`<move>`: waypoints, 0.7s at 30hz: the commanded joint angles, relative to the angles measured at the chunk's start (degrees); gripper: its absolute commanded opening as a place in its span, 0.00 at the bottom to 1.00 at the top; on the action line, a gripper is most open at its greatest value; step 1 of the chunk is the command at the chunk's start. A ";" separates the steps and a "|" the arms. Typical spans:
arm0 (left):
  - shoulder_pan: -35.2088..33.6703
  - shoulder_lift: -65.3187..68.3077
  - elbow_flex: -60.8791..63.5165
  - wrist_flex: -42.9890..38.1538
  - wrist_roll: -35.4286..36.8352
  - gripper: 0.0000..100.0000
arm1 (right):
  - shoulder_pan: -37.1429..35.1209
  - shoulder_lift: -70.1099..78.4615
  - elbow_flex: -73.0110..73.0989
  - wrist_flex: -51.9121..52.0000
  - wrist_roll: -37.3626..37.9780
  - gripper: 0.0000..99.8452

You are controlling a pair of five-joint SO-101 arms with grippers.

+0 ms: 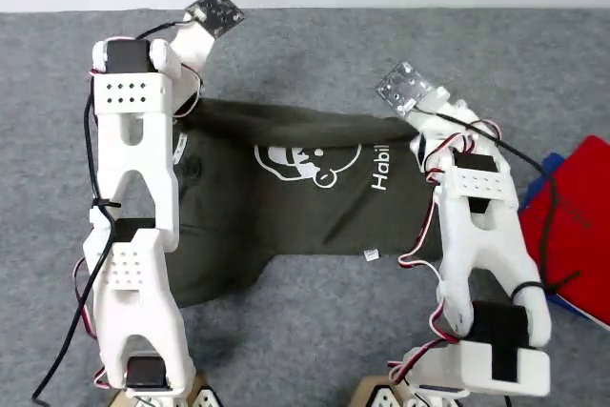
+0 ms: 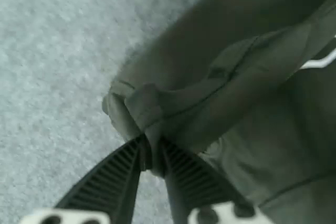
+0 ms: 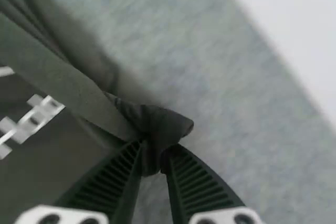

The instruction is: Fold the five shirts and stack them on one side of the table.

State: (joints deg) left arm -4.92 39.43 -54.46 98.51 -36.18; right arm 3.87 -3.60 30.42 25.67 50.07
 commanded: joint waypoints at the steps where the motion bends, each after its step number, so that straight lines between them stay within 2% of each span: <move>1: -0.18 -0.44 -1.45 2.02 -0.62 0.01 | 0.92 -3.47 -0.35 5.32 0.70 0.01; 6: -0.79 -0.88 4.18 2.11 -1.14 0.01 | 2.07 -3.38 -0.35 9.89 0.79 0.01; 9: -0.79 -1.58 9.45 2.11 -3.60 0.01 | 3.12 -3.12 -0.35 12.35 4.22 0.01; 21: -0.79 -17.14 37.05 2.02 -12.13 0.01 | 5.67 -3.56 -0.35 21.05 7.91 0.01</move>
State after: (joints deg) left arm -5.19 28.53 -20.88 98.86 -46.99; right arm 8.44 -3.60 30.42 45.01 57.27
